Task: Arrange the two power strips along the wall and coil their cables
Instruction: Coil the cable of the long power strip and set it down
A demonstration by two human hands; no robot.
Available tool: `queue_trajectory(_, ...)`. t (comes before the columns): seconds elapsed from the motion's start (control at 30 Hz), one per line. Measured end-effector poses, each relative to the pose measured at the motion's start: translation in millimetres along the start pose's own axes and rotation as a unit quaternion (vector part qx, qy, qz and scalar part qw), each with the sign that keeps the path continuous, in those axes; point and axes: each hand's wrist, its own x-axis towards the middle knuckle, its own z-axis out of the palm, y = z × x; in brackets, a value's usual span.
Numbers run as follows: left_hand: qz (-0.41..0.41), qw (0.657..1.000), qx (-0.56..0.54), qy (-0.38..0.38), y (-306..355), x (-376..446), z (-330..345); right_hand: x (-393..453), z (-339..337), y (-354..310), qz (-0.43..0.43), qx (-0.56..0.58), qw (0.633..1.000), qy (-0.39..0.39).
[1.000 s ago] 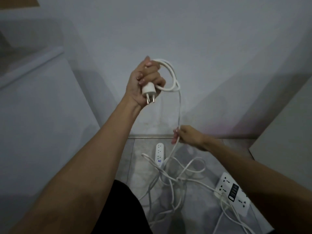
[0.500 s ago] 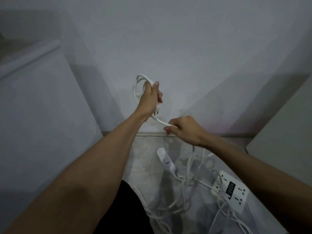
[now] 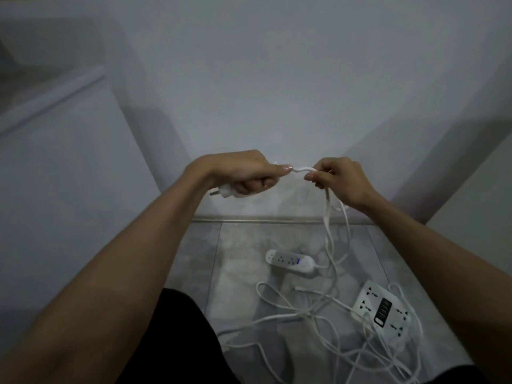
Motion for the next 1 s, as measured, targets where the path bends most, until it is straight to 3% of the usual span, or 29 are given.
queue_trajectory(0.07,0.022,0.985,-0.162,-0.055,1,-5,-10,-2,13,4,0.021,0.033,0.999,-0.007)
queue_trajectory(0.13,0.063,0.942,-0.308,-0.113,0,-6,-18,-5,27,5,0.030,0.058,0.998,-0.011)
queue_trajectory(0.23,0.167,0.872,-0.435,-0.151,1,-3,-24,-9,43,2,0.031,0.056,0.997,-0.030)
queue_trajectory(0.3,0.254,0.799,-0.524,-0.152,9,-1,-31,-12,49,8,0.051,0.024,0.994,-0.091)
queue_trajectory(0.37,0.333,0.680,-0.643,-0.117,18,-2,-45,-20,54,21,0.068,-0.063,0.978,-0.185)
queue_trajectory(0.4,0.357,0.635,-0.680,-0.080,22,-4,-52,-25,57,29,0.072,-0.103,0.969,-0.213)
queue_trajectory(0.43,0.364,0.615,-0.699,-0.017,24,-5,-57,-27,58,38,0.076,-0.119,0.966,-0.216)
queue_trajectory(0.53,0.303,0.619,-0.705,0.165,14,10,-46,-27,50,42,0.085,-0.092,0.981,-0.146)
queue_trajectory(0.63,0.248,0.615,-0.707,0.246,-2,37,-28,-24,49,34,0.072,-0.026,0.995,-0.064)
queue_trajectory(0.7,0.231,0.610,-0.709,0.269,-3,45,-26,-30,57,28,0.042,-0.086,0.989,-0.111)
queue_trajectory(0.8,0.219,0.613,-0.696,0.303,3,52,-19,-38,69,14,-0.029,-0.249,0.948,-0.197)
queue_trajectory(0.93,0.175,0.697,-0.565,0.405,-7,59,2,-32,59,-21,-0.165,-0.293,0.934,-0.125)
queue_trajectory(1.0,0.149,0.790,-0.394,0.445,-16,61,13,-29,46,-32,-0.173,-0.293,0.937,-0.078)
